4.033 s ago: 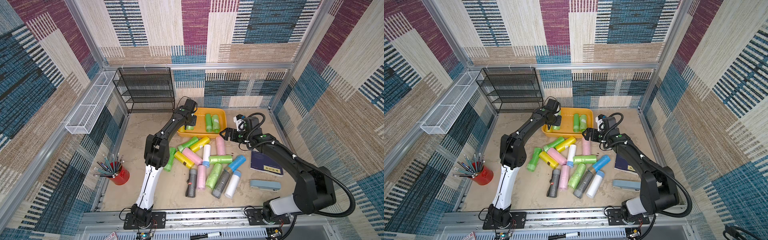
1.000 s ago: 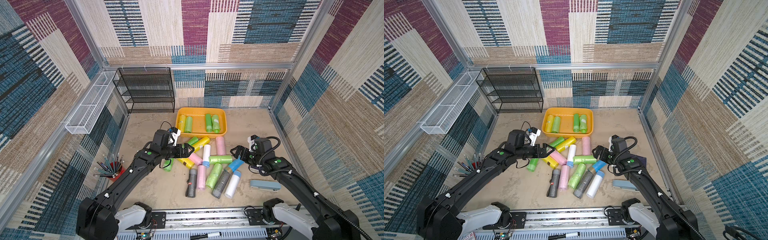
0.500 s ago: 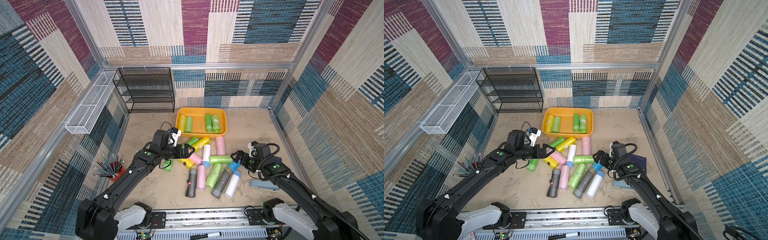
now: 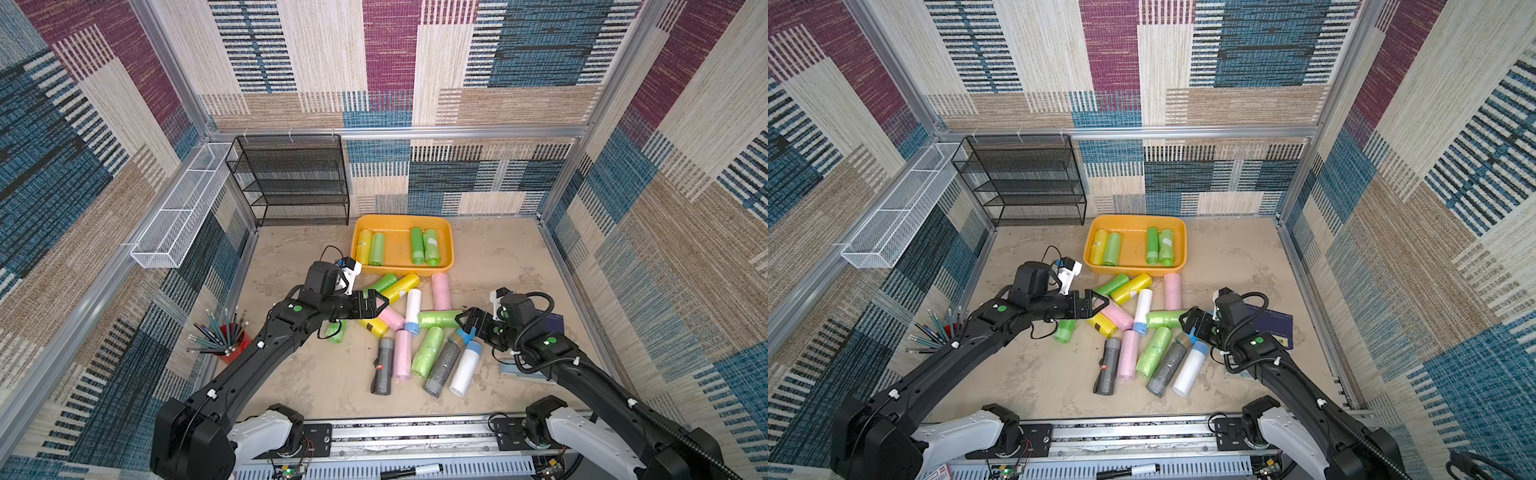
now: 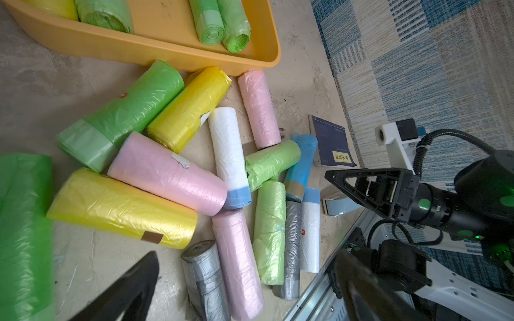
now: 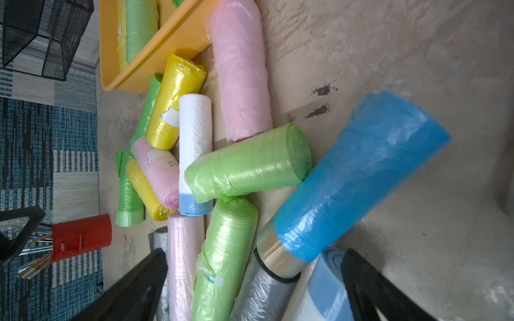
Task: Put the roll of trash bags into the storage box
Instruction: Pick up the roll of trash bags from the center of the board.
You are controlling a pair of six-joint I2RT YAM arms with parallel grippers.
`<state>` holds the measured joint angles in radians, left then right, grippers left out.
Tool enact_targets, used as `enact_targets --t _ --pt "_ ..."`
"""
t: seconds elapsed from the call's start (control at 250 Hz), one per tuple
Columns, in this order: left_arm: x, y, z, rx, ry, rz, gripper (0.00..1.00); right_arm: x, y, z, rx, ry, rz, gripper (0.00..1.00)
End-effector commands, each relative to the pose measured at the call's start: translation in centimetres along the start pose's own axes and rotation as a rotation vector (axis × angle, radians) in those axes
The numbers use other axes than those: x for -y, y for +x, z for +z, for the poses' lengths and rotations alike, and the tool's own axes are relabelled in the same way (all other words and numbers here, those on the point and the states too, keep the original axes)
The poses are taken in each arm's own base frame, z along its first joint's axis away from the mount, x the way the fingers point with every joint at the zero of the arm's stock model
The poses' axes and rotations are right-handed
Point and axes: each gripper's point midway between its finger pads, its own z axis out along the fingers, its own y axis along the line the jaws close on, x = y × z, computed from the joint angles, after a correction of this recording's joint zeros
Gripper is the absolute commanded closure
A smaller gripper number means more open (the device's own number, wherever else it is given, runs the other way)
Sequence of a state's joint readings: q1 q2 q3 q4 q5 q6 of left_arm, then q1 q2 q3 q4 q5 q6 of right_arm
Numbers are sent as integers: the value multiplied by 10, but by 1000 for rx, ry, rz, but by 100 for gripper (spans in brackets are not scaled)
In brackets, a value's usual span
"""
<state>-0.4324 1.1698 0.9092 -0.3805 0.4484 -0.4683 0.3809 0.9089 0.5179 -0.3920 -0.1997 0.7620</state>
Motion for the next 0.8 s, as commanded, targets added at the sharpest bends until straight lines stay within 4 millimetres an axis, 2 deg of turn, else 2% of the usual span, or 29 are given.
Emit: enact_targets --t 0.0,0.316,0.516,0.796 --pt "0 0 -3 1 -9 13 1 5 3 -1 1 29 12 1" --pt "-3 2 -1 -3 -15 6 0 17 18 2 -35 87 23 1" --pt "-4 3 3 -15 -14 3 0 19 27 0 -54 110 29 0" --pt "-6 3 2 -11 -27 9 0 28 47 -8 -103 144 62 7"
